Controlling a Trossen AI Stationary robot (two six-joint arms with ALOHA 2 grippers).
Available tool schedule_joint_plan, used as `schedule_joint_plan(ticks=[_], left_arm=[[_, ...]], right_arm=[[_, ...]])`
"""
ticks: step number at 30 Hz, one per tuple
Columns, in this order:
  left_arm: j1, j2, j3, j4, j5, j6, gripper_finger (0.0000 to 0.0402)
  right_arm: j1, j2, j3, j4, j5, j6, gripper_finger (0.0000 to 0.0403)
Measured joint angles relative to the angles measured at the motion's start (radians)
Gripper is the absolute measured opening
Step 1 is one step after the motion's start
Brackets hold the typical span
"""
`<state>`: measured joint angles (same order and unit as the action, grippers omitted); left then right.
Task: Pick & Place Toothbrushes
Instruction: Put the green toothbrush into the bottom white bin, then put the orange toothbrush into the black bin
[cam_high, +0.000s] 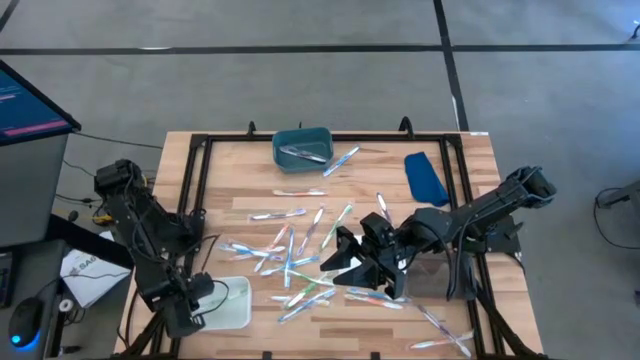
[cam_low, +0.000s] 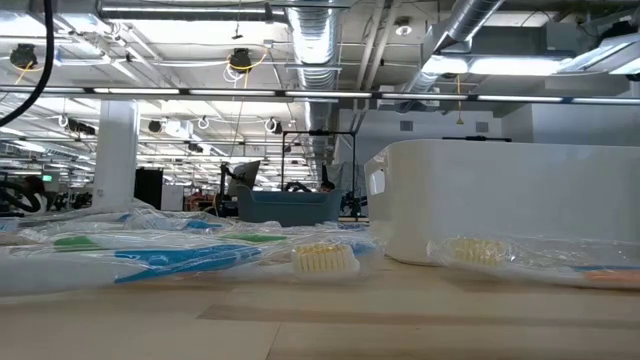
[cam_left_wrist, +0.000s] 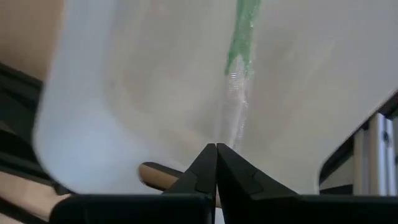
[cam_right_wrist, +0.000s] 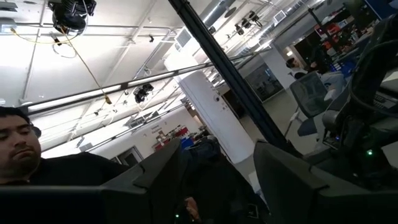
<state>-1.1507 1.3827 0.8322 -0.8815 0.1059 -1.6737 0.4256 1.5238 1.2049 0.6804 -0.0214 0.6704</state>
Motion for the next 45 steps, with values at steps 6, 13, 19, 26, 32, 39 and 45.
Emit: schedule_joint_plan(ticks=[6,13,19,26,32,39,45], left_arm=[[0.000,0.006,0.000,0.008,0.005,0.001,0.0000],[0.000,0.041,0.000,0.034,0.024,0.001,0.0000],[0.000,0.053,0.000,0.082,0.024,0.001,0.0000],[0.000,0.048,0.000,0.104,0.015,0.001,0.0000],[0.000,-0.014,0.000,0.099,-0.020,-0.003,0.0000],[0.000,-0.143,0.000,0.097,-0.202,-0.019,0.0000],[0.003,-0.276,0.000,0.100,-0.542,-0.055,0.0000]], right_arm=[[-0.002,0.000,0.000,0.000,0.000,0.000,0.0195],[0.000,0.000,0.000,0.000,0.000,0.000,0.0194],[0.000,0.000,0.000,0.001,0.000,0.000,0.0195],[0.000,0.000,0.000,0.001,0.000,0.000,0.0194],[0.000,0.000,0.000,0.001,0.000,0.001,0.0195],[-0.001,0.000,0.000,0.001,0.001,0.003,0.0194],[-0.011,0.000,0.000,0.001,-0.006,0.010,0.0195]])
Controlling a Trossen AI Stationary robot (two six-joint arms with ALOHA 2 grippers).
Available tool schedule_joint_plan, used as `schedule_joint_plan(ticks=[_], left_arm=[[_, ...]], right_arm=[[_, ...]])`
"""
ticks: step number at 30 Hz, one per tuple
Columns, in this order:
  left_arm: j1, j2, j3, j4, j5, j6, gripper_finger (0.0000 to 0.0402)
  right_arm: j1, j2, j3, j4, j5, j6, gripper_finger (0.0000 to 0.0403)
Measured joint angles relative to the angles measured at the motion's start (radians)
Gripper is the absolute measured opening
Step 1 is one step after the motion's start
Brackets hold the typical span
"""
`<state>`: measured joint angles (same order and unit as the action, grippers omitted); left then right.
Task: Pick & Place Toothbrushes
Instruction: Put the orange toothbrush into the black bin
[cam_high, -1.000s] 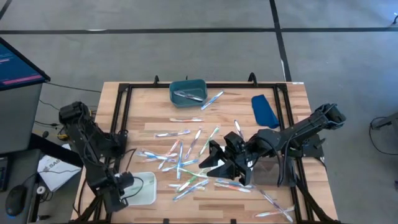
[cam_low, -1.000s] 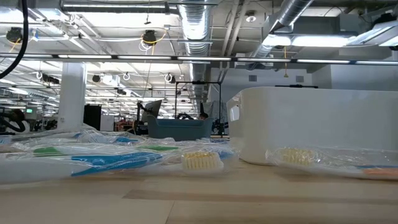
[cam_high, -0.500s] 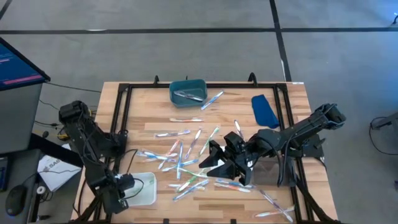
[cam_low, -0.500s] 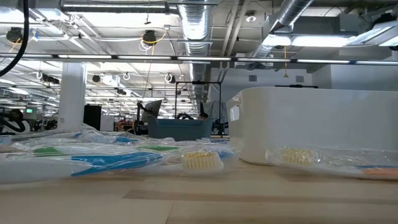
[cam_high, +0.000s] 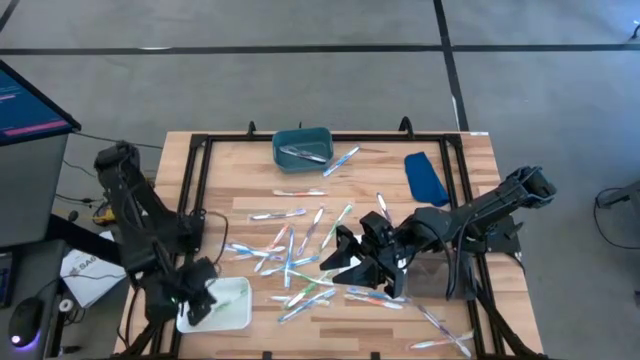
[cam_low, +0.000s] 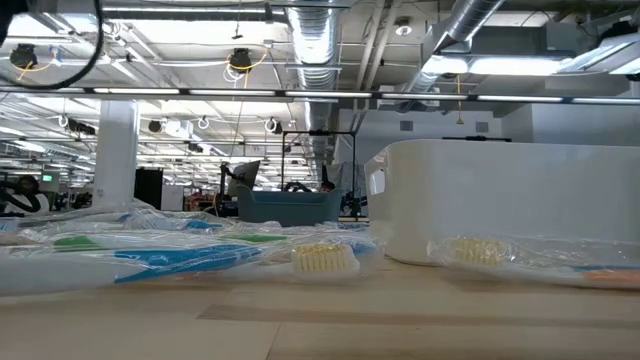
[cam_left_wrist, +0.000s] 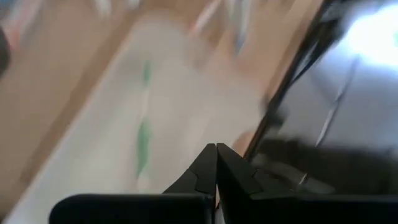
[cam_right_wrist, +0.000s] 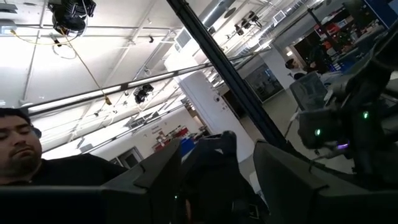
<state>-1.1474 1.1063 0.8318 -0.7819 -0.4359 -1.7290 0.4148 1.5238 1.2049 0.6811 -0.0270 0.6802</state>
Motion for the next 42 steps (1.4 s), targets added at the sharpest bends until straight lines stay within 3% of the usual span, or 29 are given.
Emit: schedule_joint_plan(ticks=[4,8,18,30,37,42], left_arm=[[0.014,-0.072,0.000,0.005,-0.200,0.016,0.0000],[0.047,-0.118,0.000,0.010,-0.315,0.078,0.0000],[0.211,-0.132,0.000,0.108,-0.341,0.275,0.0000],[0.580,-0.131,0.000,0.394,-0.158,0.682,0.0000],[0.837,-0.105,0.000,0.588,-0.015,0.809,0.0000],[0.952,-0.033,0.000,0.746,0.052,0.867,0.0000]], right_arm=[[-0.015,-0.004,0.000,-0.008,-0.025,0.002,0.0196],[-0.032,-0.042,0.001,-0.118,-0.032,0.002,0.0194],[-0.101,-0.220,0.001,-0.571,0.036,0.028,0.0196],[-0.215,-0.393,0.001,-1.123,0.039,0.070,0.0196],[-0.255,-0.482,0.001,-1.310,0.031,0.045,0.0194],[-0.256,-0.544,0.000,-1.425,0.028,0.000,0.0196]])
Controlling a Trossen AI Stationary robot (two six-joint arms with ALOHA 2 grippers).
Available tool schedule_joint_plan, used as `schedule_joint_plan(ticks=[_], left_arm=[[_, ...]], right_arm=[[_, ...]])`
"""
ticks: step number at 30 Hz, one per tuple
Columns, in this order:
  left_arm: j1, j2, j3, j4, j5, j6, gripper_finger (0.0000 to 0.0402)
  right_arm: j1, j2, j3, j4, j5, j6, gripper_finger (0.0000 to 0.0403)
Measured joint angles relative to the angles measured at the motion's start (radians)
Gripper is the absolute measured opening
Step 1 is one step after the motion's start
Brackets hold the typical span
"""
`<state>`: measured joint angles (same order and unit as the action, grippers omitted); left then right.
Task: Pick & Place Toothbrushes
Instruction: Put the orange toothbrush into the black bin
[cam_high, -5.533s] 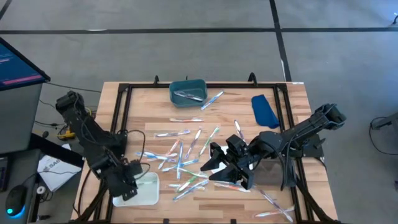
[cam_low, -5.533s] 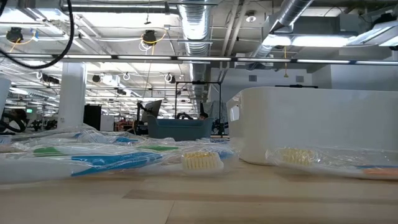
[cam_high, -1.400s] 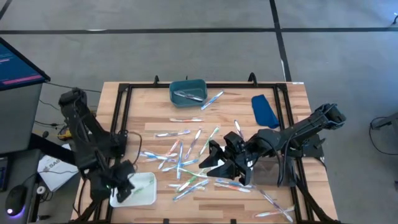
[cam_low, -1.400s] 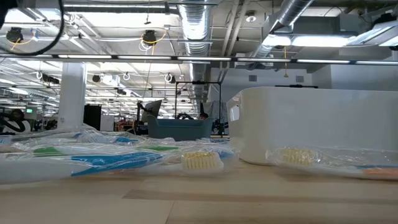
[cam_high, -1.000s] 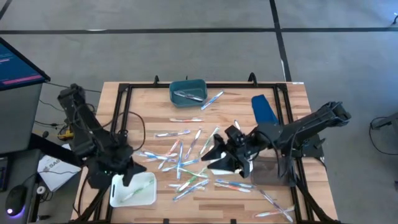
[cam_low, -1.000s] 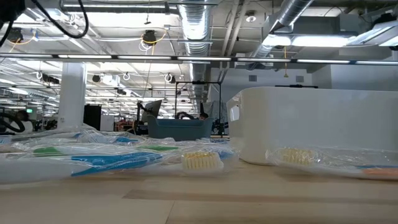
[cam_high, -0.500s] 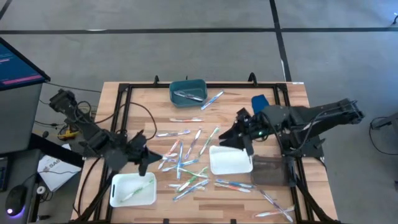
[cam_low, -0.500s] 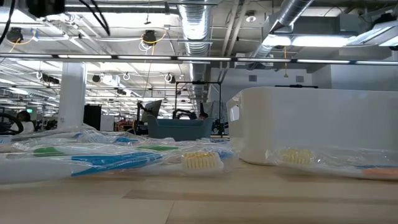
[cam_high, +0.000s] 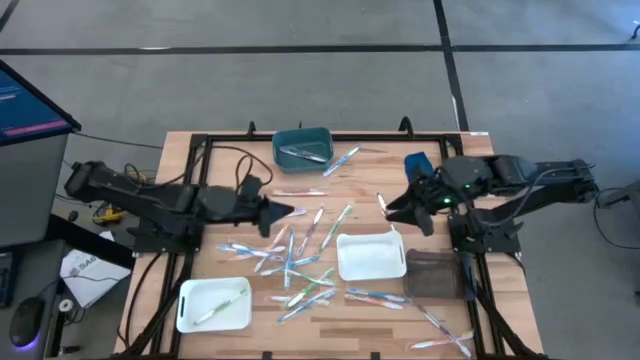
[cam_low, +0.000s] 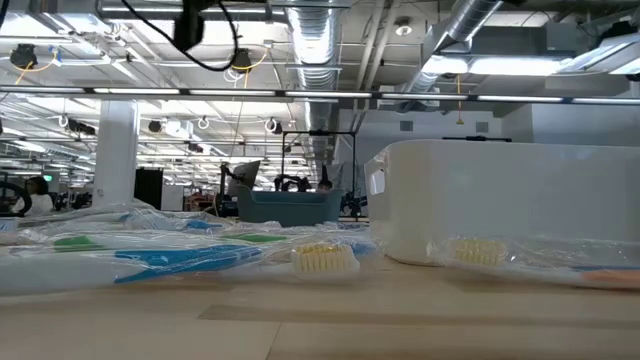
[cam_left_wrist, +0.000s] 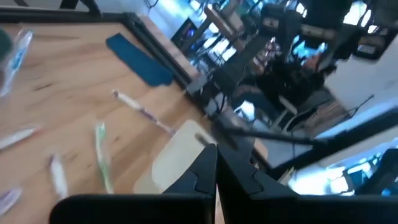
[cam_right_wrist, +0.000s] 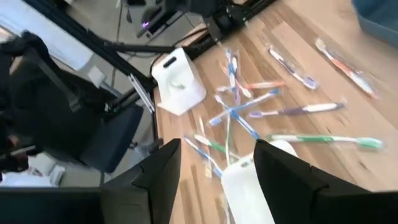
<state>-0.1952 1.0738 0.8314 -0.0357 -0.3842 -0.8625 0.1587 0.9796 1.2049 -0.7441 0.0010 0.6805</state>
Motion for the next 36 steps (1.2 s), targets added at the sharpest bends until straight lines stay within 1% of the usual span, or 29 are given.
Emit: schedule_joint_plan(ticks=[4,10,16,21,26,28,31,36], left_arm=[[0.065,0.090,0.000,0.109,0.066,-0.006,0.0000],[0.166,0.239,0.000,0.306,0.265,-0.036,0.0000],[0.245,0.345,0.000,0.461,0.383,-0.062,0.0000],[0.311,0.377,0.000,0.470,0.434,-0.088,0.0000],[0.361,0.376,0.000,0.471,0.456,-0.088,0.0000],[0.378,0.376,0.000,0.472,0.481,-0.087,0.0000],[0.394,0.376,0.000,0.470,0.513,-0.086,0.0000],[0.401,0.376,0.000,0.471,0.515,-0.085,0.0000]], right_arm=[[-0.022,-0.038,0.000,-0.050,0.000,-0.019,0.0195],[-0.069,-0.065,0.000,-0.064,0.000,-0.062,0.0195],[-0.109,-0.068,0.000,-0.065,0.000,-0.089,0.0196],[-0.129,-0.068,0.000,-0.065,0.000,-0.089,0.0194],[-0.152,-0.068,0.000,-0.064,0.000,-0.089,0.0196],[-0.160,-0.068,0.000,-0.064,0.000,-0.089,0.0196],[-0.170,-0.066,0.000,-0.064,0.000,-0.089,0.0194],[-0.175,-0.055,0.000,-0.064,0.000,-0.077,0.0195]])
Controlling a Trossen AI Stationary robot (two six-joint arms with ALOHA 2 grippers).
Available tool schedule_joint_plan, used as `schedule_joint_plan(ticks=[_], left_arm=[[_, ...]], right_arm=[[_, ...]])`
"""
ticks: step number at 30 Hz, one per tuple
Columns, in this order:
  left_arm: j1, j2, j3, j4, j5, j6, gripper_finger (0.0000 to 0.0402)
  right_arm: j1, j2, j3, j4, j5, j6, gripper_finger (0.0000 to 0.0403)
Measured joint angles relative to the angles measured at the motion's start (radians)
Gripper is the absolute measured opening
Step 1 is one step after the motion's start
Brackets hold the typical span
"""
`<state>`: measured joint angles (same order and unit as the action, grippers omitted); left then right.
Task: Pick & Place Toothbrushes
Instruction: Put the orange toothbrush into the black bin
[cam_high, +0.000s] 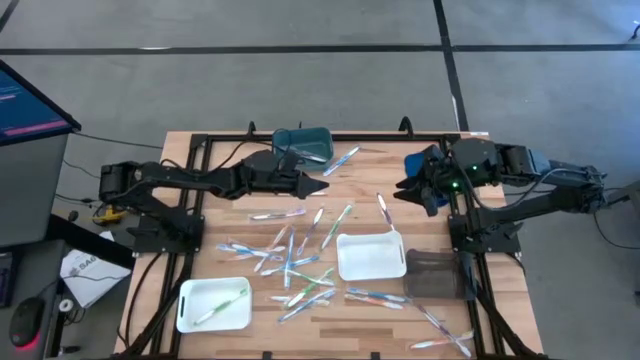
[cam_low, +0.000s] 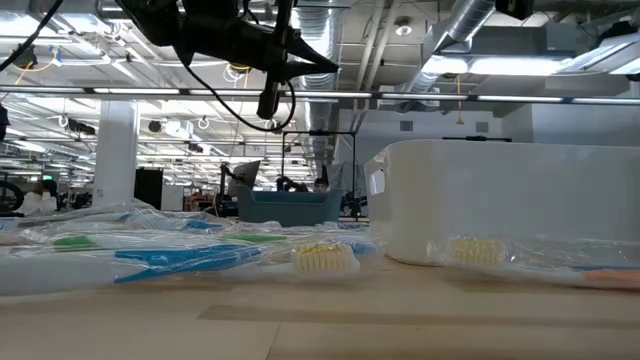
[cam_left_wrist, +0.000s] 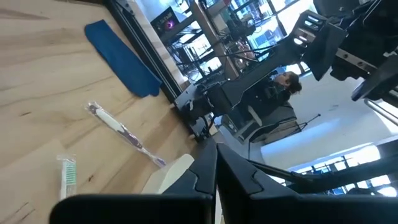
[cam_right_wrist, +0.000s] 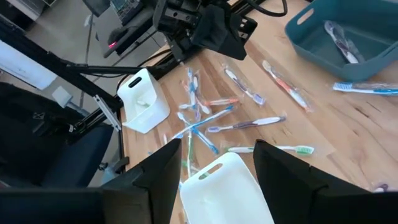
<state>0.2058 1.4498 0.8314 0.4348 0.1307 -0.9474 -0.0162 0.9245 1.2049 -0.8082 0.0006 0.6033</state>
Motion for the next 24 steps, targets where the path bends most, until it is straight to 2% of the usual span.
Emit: schedule_joint_plan(ticks=[15,24], left_arm=[[-0.004,-0.001,0.000,0.001,-0.011,0.000,0.0000],[-0.004,-0.001,0.000,0.003,-0.016,0.000,0.0000]], right_arm=[[0.000,0.077,0.000,0.062,0.000,-0.008,0.0196],[0.001,0.075,0.000,0.061,0.000,-0.008,0.0194]])
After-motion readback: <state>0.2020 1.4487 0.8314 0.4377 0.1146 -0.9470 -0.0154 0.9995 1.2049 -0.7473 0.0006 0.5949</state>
